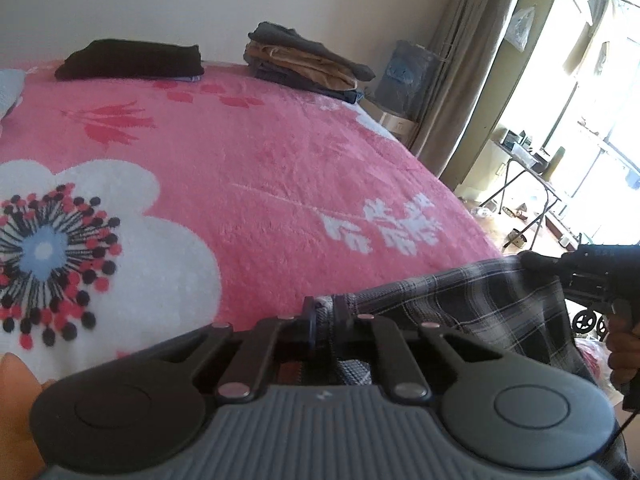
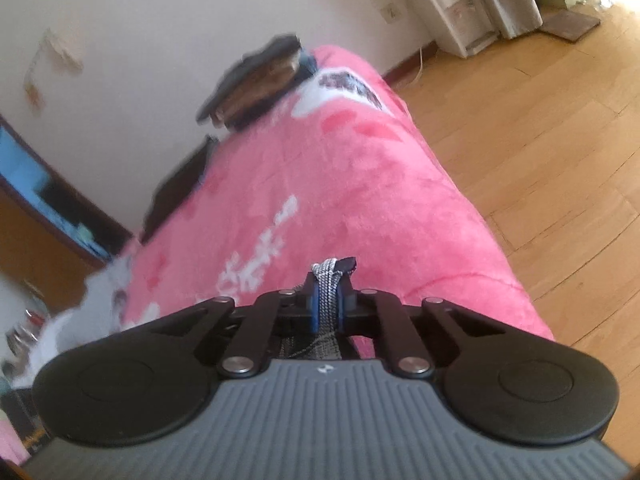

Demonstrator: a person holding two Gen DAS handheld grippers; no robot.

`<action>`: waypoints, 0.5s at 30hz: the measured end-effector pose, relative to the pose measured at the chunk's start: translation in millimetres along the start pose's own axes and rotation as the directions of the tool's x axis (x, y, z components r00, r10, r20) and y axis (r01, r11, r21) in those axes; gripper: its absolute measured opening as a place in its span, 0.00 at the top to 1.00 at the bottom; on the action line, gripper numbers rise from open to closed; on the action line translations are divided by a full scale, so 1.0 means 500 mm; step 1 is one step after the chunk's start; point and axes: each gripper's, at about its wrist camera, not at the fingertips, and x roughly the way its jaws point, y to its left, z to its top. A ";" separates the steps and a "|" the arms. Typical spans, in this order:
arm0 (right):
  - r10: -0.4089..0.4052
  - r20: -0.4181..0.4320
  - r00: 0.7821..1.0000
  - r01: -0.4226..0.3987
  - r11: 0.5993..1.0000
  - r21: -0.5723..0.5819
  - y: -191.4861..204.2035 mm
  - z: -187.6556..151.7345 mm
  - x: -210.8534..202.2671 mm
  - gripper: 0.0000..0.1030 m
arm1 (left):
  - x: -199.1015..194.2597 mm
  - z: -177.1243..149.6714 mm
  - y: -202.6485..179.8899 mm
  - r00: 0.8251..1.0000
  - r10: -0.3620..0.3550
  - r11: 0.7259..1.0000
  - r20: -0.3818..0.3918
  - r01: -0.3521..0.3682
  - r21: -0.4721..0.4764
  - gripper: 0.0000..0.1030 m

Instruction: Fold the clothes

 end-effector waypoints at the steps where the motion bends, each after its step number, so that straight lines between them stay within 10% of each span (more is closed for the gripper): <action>1: 0.003 0.012 1.000 -0.003 1.000 0.005 -0.003 -0.001 -0.004 0.95 | 0.000 0.001 -0.001 1.000 -0.002 1.000 0.000 0.002 0.004 0.92; 6: -0.023 -0.005 1.000 0.023 1.000 -0.012 -0.006 -0.004 0.011 0.94 | 0.018 0.003 -0.010 1.000 -0.003 1.000 -0.031 0.003 0.022 0.91; 8: -0.041 -0.018 0.999 0.041 0.999 -0.005 -0.007 -0.001 0.014 0.91 | 0.023 0.003 -0.009 0.999 0.011 1.000 -0.039 -0.012 -0.009 0.74; 12: -0.060 0.023 0.998 0.059 0.998 0.031 -0.019 0.015 -0.031 0.58 | 0.004 0.012 -0.002 0.999 0.028 0.997 -0.014 -0.029 -0.069 0.50; 15: 0.007 0.085 0.996 -0.016 0.994 0.107 -0.050 0.036 -0.132 0.56 | -0.045 0.029 -0.003 0.999 0.023 0.996 0.024 -0.021 -0.086 0.44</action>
